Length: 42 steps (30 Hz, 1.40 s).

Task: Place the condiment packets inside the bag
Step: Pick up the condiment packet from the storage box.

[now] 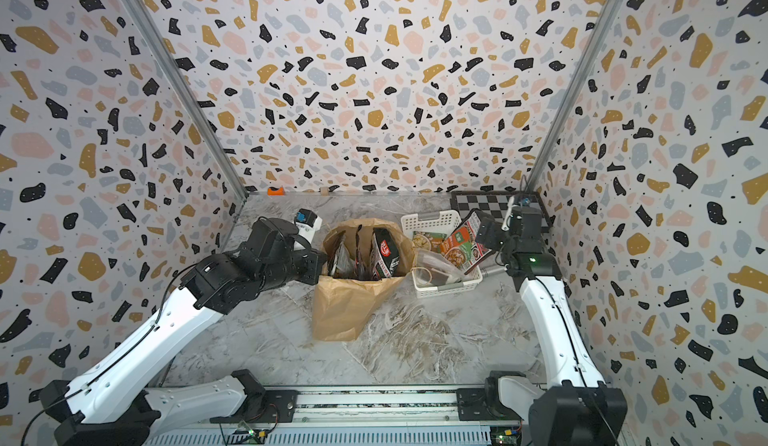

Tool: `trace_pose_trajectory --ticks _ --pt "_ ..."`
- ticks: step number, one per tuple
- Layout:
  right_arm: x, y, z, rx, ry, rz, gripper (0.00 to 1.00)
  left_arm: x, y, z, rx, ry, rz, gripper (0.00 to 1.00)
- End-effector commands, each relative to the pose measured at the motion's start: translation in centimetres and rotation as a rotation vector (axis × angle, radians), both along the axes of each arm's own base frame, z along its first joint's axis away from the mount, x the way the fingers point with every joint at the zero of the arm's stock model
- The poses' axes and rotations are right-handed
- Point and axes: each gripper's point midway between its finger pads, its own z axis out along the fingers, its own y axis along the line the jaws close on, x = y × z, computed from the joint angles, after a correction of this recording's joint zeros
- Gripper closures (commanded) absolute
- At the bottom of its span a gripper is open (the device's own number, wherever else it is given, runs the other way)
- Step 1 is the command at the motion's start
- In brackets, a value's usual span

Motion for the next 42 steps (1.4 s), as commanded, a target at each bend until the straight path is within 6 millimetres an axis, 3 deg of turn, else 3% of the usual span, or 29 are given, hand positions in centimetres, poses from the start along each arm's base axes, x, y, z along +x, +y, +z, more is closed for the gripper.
trace_pose_trajectory --ticks 1,4,9,11,14,16,19,23,29,32,38,42 --pt "1.2 1.3 -2.9 0.187 0.005 0.097 0.08 0.3 -0.2 2.0 -0.045 -0.078 -0.01 1.0" --pt "3.2 3.0 -5.0 0.298 -0.02 0.198 0.14 0.3 -0.3 1.9 -0.039 -0.076 -0.012 1.0" --pt "5.8 3.8 -7.0 0.391 -0.079 0.244 0.38 0.3 -0.2 1.9 -0.037 -0.076 -0.01 1.0" --pt "6.3 3.9 -8.0 0.414 -0.068 0.249 0.56 0.3 -0.2 2.0 -0.038 -0.078 -0.009 1.0" --pt "6.3 4.0 -8.3 0.42 -0.064 0.254 0.84 0.3 -0.2 1.9 -0.035 -0.075 -0.008 1.0" --pt "5.9 3.6 -7.8 0.379 -0.07 0.24 0.97 0.3 -0.1 1.7 -0.032 -0.073 -0.006 1.0" --pt "5.1 3.0 -6.5 0.31 -0.087 0.227 1.0 0.2 -0.2 1.5 -0.034 -0.067 -0.01 1.0" --pt "3.9 3.5 -3.5 0.286 -0.135 0.256 1.0 0.3 -0.1 1.8 -0.04 -0.072 -0.003 1.0" --pt "0.6 5.2 3.3 0.245 -0.238 0.312 1.0 0.4 1.0 2.7 -0.039 -0.117 0.043 0.93" --pt "-2.1 6.8 7.0 0.229 -0.275 0.367 1.0 0.3 1.4 2.9 -0.037 -0.131 0.052 0.89" --pt "-9.0 11.7 17.3 0.311 -0.473 0.61 1.0 0.1 1.7 3.7 -0.055 -0.154 0.059 0.87" --pt "-13.0 14.7 22.1 0.421 -0.557 0.78 1.0 -0.1 1.5 3.6 -0.063 -0.147 0.051 0.94"
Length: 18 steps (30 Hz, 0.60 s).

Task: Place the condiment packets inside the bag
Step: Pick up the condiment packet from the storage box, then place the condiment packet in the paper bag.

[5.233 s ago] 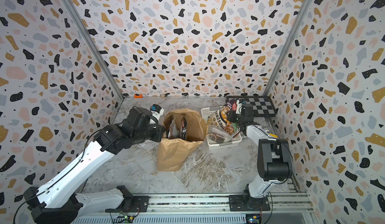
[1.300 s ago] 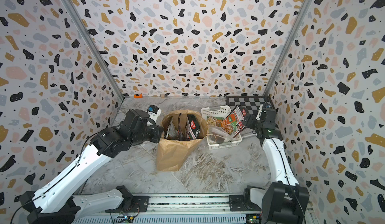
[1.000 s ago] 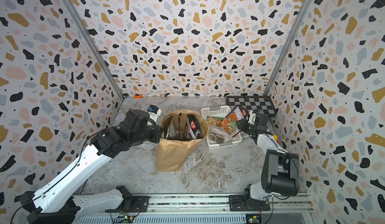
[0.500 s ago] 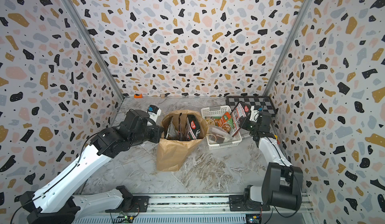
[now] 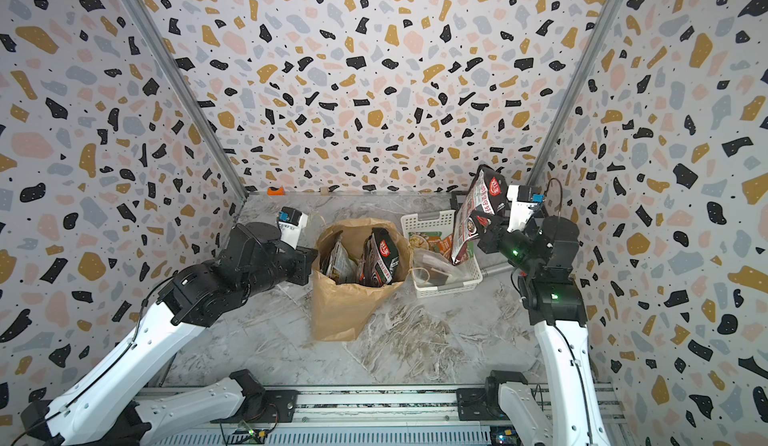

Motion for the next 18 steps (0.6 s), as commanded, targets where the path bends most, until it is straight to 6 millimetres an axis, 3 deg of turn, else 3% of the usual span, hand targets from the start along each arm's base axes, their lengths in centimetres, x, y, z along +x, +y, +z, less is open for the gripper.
trace_pose_trajectory --ticks 1,6,10,18 --pt "-4.7 3.3 5.7 0.088 -0.12 0.221 1.0 0.3 -0.2 1.0 -0.023 -0.044 -0.001 0.95" --pt "-8.1 6.1 8.9 0.17 -0.187 0.397 1.0 0.2 -0.4 0.2 -0.025 -0.022 -0.004 0.97" --pt "-9.3 8.6 10.3 0.236 -0.204 0.536 1.0 0.2 -0.4 0.3 -0.032 -0.025 -0.005 1.0" --pt "-9.3 16.6 9.8 0.265 -0.149 0.772 1.0 0.2 -0.4 0.3 -0.032 -0.026 -0.004 1.0"
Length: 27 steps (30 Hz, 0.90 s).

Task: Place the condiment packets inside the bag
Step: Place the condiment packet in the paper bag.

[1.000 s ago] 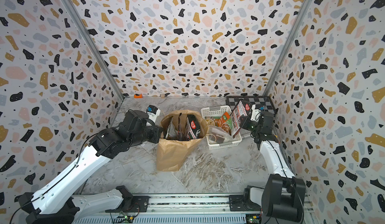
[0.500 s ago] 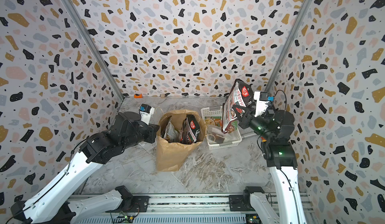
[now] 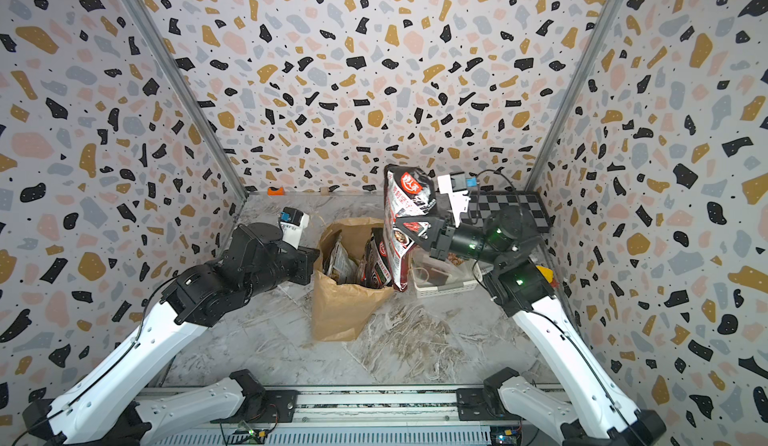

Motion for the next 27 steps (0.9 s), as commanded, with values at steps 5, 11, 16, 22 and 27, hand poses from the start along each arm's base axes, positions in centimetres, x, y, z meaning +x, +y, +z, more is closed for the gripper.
trace_pose_trajectory --ticks 5,11,16,22,27 --pt "0.5 4.1 2.5 0.067 -0.113 0.035 1.0 -0.1 0.2 1.0 -0.024 -0.04 0.001 1.0" --pt "3.7 6.0 -0.1 0.03 -0.057 -0.015 1.0 -0.3 0.3 1.1 -0.024 -0.048 -0.004 1.0" --pt "6.1 6.8 -1.7 -0.035 -0.035 -0.079 1.0 -0.3 0.3 1.1 -0.018 -0.052 -0.009 1.0" --pt "7.3 7.0 -2.4 -0.063 -0.055 -0.212 1.0 -0.3 0.3 1.1 -0.019 -0.054 -0.009 1.0" --pt "6.8 7.7 -4.0 -0.07 -0.103 -0.339 1.0 -0.3 0.2 0.9 -0.018 -0.048 -0.011 1.0"
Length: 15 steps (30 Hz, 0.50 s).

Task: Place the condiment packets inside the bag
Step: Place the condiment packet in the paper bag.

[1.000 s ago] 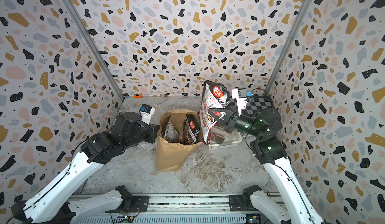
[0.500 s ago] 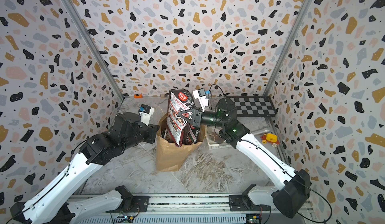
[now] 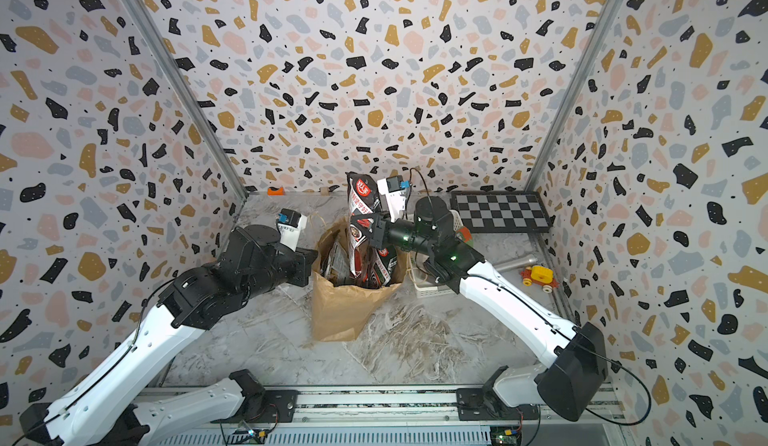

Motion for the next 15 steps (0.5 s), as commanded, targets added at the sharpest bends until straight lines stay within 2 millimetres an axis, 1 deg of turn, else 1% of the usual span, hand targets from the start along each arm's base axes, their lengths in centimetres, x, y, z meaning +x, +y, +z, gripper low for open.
trace_pose_trajectory --ticks 1,6,7,9,10,13,14,15 --pt "-0.6 -1.1 3.2 0.071 -0.172 -0.149 1.0 0.0 -0.1 1.0 -0.019 -0.041 -0.009 1.0" --pt "-2.4 1.1 -1.0 0.037 -0.193 -0.254 1.0 0.1 -0.1 0.8 -0.013 -0.039 -0.007 1.0" --pt "-3.0 1.6 -1.4 0.041 -0.199 -0.258 1.0 0.1 -0.1 0.8 -0.014 -0.038 -0.006 1.0" --pt "-3.3 2.2 -2.5 0.025 -0.194 -0.274 1.0 0.1 -0.1 0.7 -0.012 -0.035 -0.007 1.0" --pt "-4.3 2.9 -2.8 0.019 -0.19 -0.256 1.0 0.1 -0.1 0.6 -0.013 -0.033 -0.007 1.0" --pt "-4.6 3.2 -3.8 -0.02 -0.167 -0.266 1.0 0.1 -0.1 0.6 -0.013 -0.033 -0.007 1.0" --pt "-4.5 3.1 -4.1 -0.035 -0.157 -0.273 0.99 0.1 -0.1 0.6 -0.011 -0.034 -0.006 1.0" --pt "-4.4 2.9 -4.7 -0.061 -0.145 -0.28 0.94 0.1 -0.1 0.6 -0.011 -0.036 -0.006 1.0"
